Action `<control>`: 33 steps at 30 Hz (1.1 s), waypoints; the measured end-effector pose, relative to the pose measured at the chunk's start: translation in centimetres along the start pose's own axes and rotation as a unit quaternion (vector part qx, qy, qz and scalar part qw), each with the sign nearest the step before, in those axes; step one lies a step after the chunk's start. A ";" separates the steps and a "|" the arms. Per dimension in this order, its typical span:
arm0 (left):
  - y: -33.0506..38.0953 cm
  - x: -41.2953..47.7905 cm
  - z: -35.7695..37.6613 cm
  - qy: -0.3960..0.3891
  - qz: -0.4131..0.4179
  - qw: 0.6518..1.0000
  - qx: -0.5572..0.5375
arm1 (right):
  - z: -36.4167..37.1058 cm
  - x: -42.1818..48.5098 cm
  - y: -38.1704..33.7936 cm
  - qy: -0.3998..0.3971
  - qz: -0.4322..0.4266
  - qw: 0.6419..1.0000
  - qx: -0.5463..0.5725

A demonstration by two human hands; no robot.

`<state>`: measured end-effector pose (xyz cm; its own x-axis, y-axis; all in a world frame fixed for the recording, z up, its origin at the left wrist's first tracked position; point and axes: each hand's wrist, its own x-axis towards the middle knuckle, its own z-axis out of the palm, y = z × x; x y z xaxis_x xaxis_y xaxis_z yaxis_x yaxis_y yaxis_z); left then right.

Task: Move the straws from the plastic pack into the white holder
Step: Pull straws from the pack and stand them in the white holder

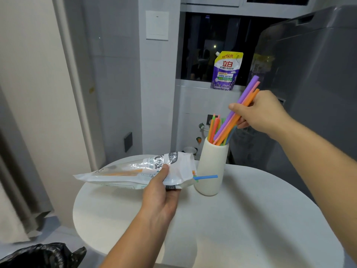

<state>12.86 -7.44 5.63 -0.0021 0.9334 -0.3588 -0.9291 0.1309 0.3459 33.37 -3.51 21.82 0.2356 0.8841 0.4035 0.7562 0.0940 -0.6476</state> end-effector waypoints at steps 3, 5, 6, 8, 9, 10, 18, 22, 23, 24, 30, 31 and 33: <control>-0.1 0.0 0.0 0.002 -0.001 1.000 0.004 | 1.3 0.6 0.2 -0.029 -0.002 0.999 -0.040; -0.1 0.0 0.1 0.001 -0.001 1.000 0.004 | 2.2 0.9 0.3 -0.041 -0.005 0.997 -0.061; -0.1 0.0 0.1 0.001 -0.001 1.000 0.003 | 2.6 1.0 0.4 -0.042 -0.004 0.997 -0.066; -0.1 0.1 0.1 0.001 -0.002 1.000 0.002 | 3.3 1.0 0.7 -0.039 0.010 0.997 -0.066; -0.1 0.0 0.1 0.001 -0.003 1.000 0.002 | 3.5 0.9 0.8 -0.033 0.018 0.997 -0.062; -0.1 0.0 0.1 0.001 -0.003 1.000 0.002 | 3.7 0.8 1.0 -0.025 0.024 0.998 -0.057; -0.1 -0.2 0.2 0.000 0.001 1.000 0.005 | 4.7 0.0 1.3 0.066 -0.044 0.997 0.015; -0.1 -0.1 0.0 -0.004 0.004 1.000 0.008 | 4.8 -0.1 1.0 0.087 -0.093 0.992 0.005; -0.1 -0.2 -0.1 -0.006 0.005 1.000 0.007 | 4.9 0.0 1.1 0.078 -0.103 0.991 -0.026; -0.1 -0.1 -0.1 -0.008 0.006 1.000 0.007 | 4.9 0.0 1.3 0.062 -0.110 0.990 -0.064; -0.1 -0.4 0.1 -0.011 0.006 1.000 0.001 | 5.2 -0.9 2.4 -0.046 -0.124 0.970 -0.205; -0.1 -0.4 0.1 -0.011 0.005 1.000 0.002 | 5.2 -1.1 2.6 -0.053 -0.118 0.971 -0.202; 0.0 -0.4 0.2 -0.008 0.001 1.000 0.004 | 5.3 -1.1 2.7 -0.048 -0.111 0.978 -0.170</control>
<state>12.96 -7.76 5.91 0.0020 0.9392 -0.3433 -0.9261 0.1313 0.3538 31.85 -1.81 16.20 -0.0032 0.8993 0.4372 0.9457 0.1449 -0.2911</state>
